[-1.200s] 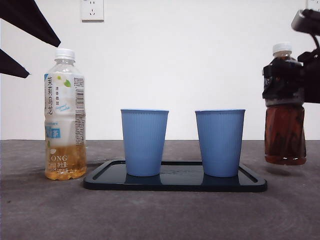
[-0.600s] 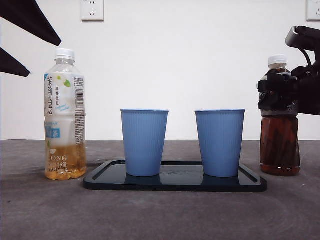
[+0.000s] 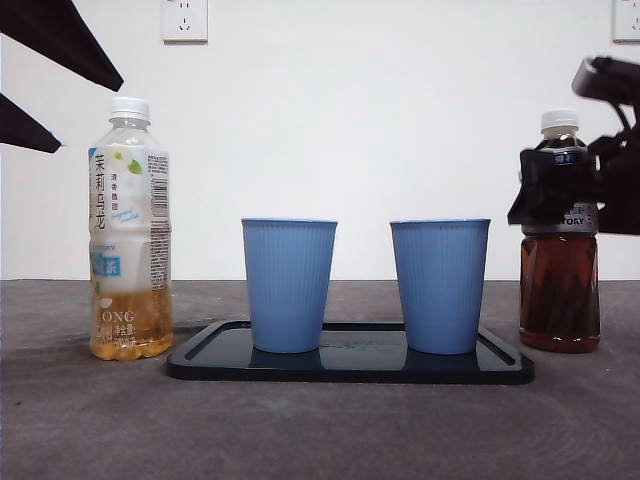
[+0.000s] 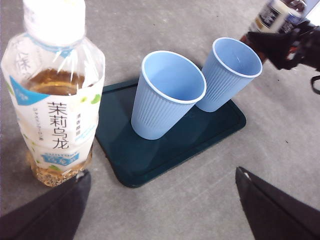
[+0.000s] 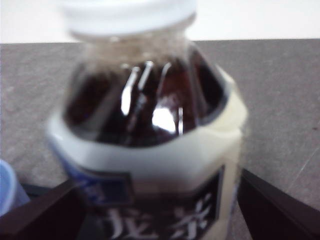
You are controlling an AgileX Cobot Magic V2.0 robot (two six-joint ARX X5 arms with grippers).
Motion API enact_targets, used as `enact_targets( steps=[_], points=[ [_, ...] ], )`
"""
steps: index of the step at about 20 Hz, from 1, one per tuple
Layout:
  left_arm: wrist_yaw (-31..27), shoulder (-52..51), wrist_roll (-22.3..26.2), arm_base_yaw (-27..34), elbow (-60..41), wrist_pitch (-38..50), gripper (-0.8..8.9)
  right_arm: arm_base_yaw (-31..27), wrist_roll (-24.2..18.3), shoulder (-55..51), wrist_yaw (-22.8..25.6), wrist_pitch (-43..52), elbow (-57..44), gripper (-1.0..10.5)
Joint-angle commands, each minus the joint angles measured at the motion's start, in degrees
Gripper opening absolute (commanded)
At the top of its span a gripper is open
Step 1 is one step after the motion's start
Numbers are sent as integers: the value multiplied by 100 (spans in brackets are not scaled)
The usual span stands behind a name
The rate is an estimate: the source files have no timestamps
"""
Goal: Pour the drink into the cup
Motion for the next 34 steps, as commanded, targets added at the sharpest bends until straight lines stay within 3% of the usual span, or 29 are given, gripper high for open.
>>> enact_targets(
  steps=[1,8,13,21,26,34],
  points=[
    [-7,35,26,-20,48,61,464,28,63,-369,-13,-387,68,443],
    [-22,35,28,-20,42,42,463,28,413,-2540,-17,-2992,70,443],
    [-645,35,-55,-20,-48,33,464,238,990,-4315,-208,-5143,267,443],
    [-1246,238,-170,-22,-168,369,465,393,756,-5641,-890,-7694,1644,443],
    [-1344,765,-170,-22,-168,951,465,396,614,-5661,-1668,-8712,2345,442],
    [-1510,1834,-96,-63,-168,2068,465,396,485,-5657,-1637,-8950,2476,443]
  ],
)
